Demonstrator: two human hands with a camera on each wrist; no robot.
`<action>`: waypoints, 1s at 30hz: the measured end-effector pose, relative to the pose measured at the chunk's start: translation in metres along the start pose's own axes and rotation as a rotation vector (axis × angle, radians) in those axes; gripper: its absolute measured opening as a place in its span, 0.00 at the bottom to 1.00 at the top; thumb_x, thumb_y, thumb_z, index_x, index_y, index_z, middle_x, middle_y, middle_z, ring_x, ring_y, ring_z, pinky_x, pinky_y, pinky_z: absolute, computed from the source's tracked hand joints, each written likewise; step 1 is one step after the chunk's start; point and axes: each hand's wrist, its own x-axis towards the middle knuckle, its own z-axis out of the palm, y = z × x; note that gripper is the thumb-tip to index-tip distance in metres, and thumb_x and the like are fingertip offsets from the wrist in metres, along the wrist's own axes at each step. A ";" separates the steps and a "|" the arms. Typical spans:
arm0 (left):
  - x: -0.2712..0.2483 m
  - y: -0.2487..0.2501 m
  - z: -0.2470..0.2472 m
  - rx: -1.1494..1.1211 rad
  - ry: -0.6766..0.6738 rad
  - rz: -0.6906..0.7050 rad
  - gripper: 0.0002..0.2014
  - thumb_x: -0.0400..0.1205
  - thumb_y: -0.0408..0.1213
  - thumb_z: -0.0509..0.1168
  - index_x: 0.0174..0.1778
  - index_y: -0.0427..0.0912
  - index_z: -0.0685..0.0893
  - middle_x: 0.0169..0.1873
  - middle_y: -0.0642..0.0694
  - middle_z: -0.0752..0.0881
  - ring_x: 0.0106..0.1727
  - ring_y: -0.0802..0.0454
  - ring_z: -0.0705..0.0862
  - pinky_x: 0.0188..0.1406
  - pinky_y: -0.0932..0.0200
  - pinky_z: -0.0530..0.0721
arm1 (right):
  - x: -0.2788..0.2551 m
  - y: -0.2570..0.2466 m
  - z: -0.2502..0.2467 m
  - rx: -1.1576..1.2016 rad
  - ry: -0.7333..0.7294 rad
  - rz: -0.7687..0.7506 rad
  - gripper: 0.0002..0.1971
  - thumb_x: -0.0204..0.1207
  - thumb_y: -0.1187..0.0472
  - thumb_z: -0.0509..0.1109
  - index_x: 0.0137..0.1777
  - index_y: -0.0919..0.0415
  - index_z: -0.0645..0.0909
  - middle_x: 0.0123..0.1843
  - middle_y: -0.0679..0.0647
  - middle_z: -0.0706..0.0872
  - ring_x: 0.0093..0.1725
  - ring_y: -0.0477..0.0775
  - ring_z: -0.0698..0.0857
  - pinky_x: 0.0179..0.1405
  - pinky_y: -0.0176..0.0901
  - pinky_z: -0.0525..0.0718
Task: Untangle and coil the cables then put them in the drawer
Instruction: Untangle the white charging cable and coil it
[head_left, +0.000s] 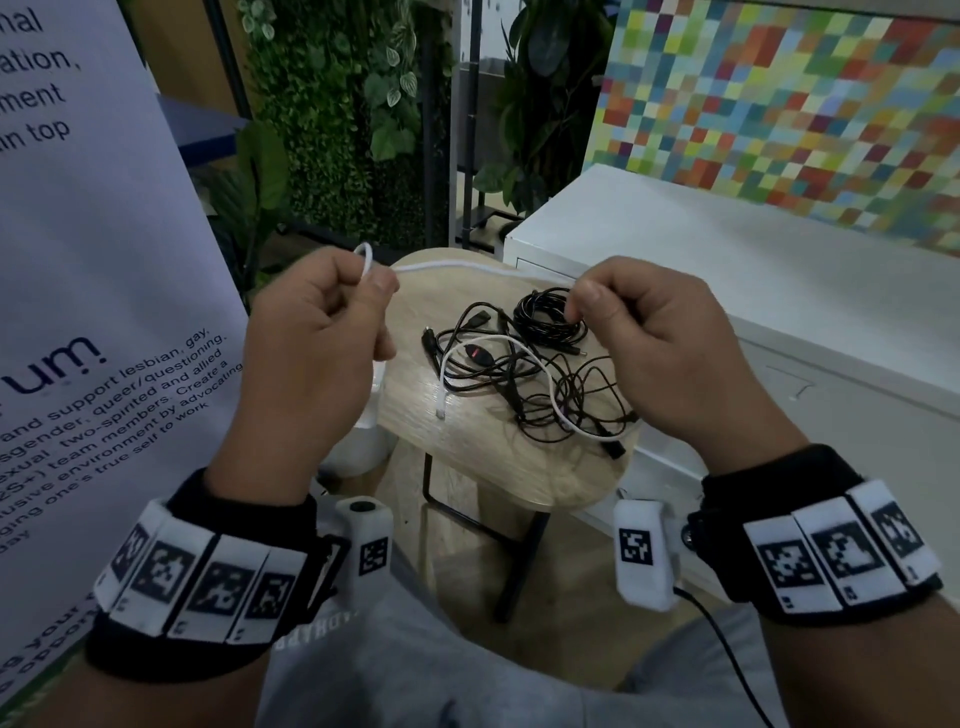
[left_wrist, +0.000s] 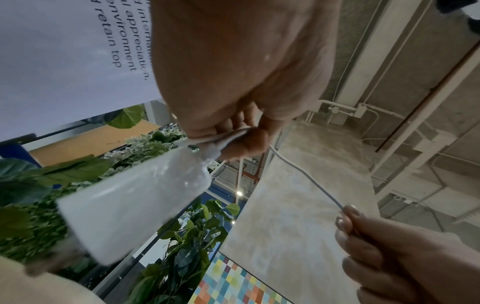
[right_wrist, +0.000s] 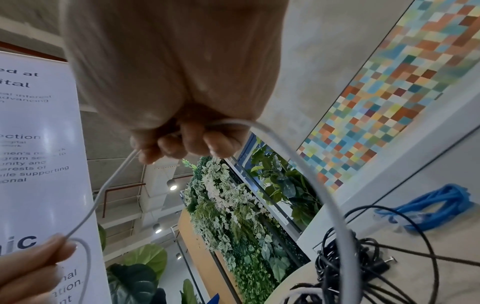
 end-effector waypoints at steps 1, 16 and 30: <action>0.000 0.001 0.000 0.028 -0.002 0.022 0.10 0.91 0.38 0.65 0.46 0.40 0.87 0.25 0.53 0.81 0.25 0.60 0.75 0.27 0.66 0.74 | 0.002 0.000 0.000 -0.003 0.043 -0.008 0.13 0.90 0.59 0.65 0.44 0.55 0.85 0.27 0.38 0.78 0.28 0.41 0.74 0.30 0.32 0.69; -0.008 0.032 0.000 0.126 0.005 0.236 0.12 0.92 0.39 0.62 0.44 0.47 0.85 0.25 0.36 0.77 0.28 0.47 0.74 0.26 0.66 0.68 | 0.045 -0.044 0.017 0.709 0.279 -0.243 0.16 0.93 0.65 0.53 0.47 0.56 0.80 0.37 0.53 0.80 0.30 0.50 0.71 0.33 0.51 0.82; -0.009 0.022 0.004 -0.694 -0.292 -0.400 0.17 0.95 0.38 0.48 0.41 0.44 0.73 0.22 0.52 0.61 0.18 0.58 0.56 0.19 0.60 0.54 | -0.003 0.012 0.016 -0.071 -0.173 0.129 0.07 0.86 0.54 0.70 0.50 0.48 0.90 0.35 0.44 0.85 0.31 0.41 0.76 0.32 0.36 0.74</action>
